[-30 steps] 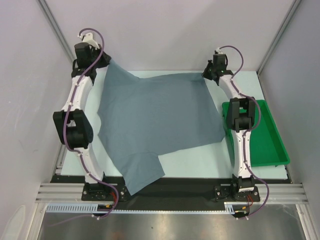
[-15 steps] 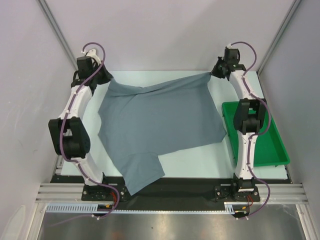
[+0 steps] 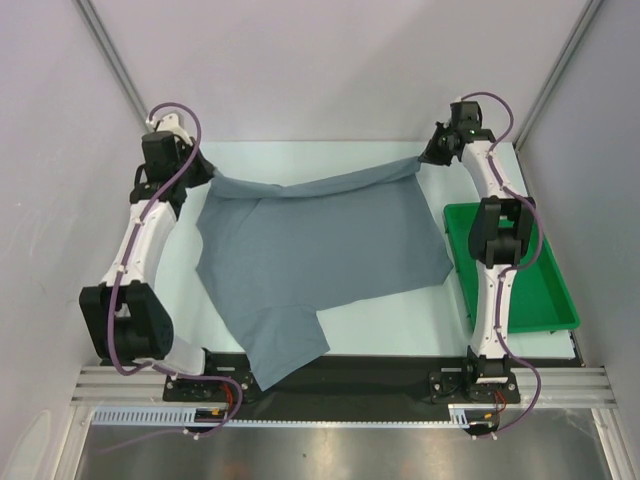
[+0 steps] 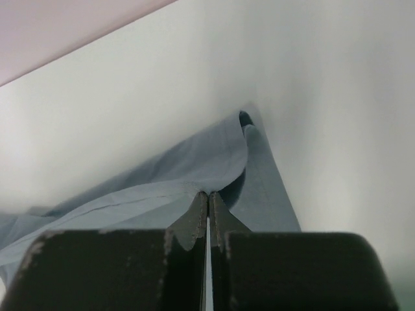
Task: Fold and stack the t-shirts
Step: Fold the tshirt
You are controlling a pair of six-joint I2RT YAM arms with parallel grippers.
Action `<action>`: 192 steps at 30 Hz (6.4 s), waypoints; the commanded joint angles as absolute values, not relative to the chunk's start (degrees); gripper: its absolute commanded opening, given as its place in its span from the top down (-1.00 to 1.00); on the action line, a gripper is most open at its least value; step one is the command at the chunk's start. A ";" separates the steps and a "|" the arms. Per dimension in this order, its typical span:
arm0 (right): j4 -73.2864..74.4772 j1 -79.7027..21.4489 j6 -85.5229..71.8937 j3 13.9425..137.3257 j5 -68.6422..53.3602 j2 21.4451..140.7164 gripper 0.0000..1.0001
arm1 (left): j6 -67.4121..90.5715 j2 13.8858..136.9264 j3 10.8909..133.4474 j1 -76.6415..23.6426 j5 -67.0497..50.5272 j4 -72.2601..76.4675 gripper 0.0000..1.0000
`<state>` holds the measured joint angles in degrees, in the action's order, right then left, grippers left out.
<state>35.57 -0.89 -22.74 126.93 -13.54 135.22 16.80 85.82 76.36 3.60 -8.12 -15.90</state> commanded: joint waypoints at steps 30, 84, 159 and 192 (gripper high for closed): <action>40.60 -0.79 -21.71 123.05 -14.50 133.24 1.00 | 27.25 73.21 58.89 3.16 -2.02 -19.42 0.99; 41.31 -3.16 -13.62 108.02 -3.43 126.74 1.00 | 28.83 73.39 50.89 3.25 -0.18 -27.42 0.99; 30.85 -3.52 -13.97 135.44 -12.04 143.70 -0.64 | 56.16 126.03 91.84 17.67 -17.40 -17.40 0.05; 33.23 -1.32 -20.74 132.71 -11.07 147.57 0.34 | 44.30 118.39 79.02 18.28 -17.93 -1.41 0.67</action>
